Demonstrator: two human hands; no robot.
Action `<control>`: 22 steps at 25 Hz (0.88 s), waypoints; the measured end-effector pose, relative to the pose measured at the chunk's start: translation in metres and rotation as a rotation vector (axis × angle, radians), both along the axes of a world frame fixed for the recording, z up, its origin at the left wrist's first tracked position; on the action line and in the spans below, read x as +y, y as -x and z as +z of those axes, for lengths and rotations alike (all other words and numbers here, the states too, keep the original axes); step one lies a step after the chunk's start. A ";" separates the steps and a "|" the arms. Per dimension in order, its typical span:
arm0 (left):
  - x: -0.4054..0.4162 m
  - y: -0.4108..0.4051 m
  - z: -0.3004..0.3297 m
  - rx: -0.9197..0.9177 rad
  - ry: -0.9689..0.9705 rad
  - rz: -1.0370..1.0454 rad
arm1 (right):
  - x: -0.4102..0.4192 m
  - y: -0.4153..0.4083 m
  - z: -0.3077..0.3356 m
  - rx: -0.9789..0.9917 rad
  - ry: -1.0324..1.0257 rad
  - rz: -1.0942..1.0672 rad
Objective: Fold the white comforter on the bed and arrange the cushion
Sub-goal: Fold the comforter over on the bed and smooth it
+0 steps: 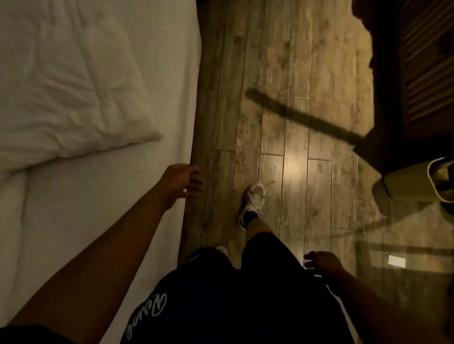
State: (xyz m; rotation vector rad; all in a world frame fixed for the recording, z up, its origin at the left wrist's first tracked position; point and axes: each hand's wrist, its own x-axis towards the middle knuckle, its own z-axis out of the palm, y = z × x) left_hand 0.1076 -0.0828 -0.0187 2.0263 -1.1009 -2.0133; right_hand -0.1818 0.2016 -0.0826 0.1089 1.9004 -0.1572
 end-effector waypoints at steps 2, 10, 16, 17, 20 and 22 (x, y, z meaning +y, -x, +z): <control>-0.049 0.032 -0.001 -0.004 0.020 0.006 | -0.037 0.030 -0.014 -0.027 -0.012 0.045; -0.130 0.059 -0.029 -0.295 -0.090 -0.009 | -0.317 0.111 0.007 -0.123 0.247 -0.018; -0.182 0.060 -0.048 -0.322 -0.287 0.135 | -0.524 0.135 0.037 -0.172 0.556 0.048; -0.199 0.062 -0.056 -0.316 -0.318 0.158 | -0.555 0.139 0.037 -0.183 0.582 0.072; -0.262 0.073 -0.075 -0.289 -0.358 0.215 | -0.624 0.151 0.026 -0.188 0.547 0.121; -0.314 0.088 -0.080 -0.250 -0.353 0.210 | -0.654 0.166 0.015 -0.153 0.446 0.181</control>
